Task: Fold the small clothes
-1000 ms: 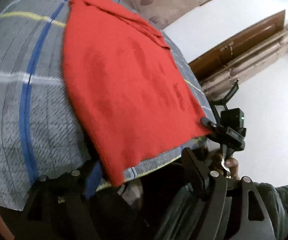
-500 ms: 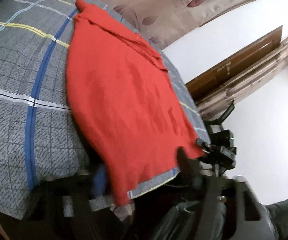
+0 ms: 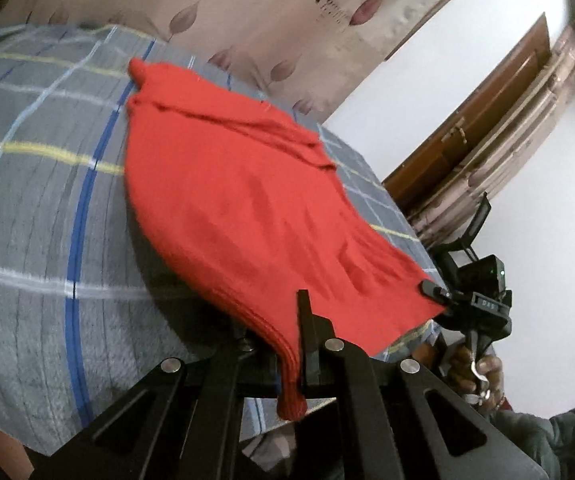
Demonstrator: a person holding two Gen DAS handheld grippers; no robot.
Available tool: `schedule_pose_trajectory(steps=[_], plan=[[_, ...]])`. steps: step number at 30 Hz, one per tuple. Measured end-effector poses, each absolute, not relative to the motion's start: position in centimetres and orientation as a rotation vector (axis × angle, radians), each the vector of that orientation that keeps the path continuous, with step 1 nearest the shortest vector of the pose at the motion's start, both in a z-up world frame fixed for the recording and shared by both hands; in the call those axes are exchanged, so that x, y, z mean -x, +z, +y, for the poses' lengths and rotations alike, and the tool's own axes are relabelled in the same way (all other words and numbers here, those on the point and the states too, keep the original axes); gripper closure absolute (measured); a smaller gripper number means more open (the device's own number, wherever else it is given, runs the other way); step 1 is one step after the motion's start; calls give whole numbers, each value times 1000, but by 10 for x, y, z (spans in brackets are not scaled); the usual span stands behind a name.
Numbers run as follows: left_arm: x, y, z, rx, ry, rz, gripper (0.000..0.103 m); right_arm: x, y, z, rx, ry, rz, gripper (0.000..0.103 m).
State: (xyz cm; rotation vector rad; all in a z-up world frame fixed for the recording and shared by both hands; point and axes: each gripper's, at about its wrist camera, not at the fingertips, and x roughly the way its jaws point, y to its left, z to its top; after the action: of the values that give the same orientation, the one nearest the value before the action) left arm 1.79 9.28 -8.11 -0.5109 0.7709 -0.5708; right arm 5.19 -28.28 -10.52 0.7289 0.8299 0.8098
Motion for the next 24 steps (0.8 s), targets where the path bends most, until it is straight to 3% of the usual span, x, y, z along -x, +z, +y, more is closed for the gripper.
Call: schedule_pose_trajectory(steps=[24], plan=[[-76,-11,80,227,-402,544,98,-138,-17,-266,-621,827,706,92]])
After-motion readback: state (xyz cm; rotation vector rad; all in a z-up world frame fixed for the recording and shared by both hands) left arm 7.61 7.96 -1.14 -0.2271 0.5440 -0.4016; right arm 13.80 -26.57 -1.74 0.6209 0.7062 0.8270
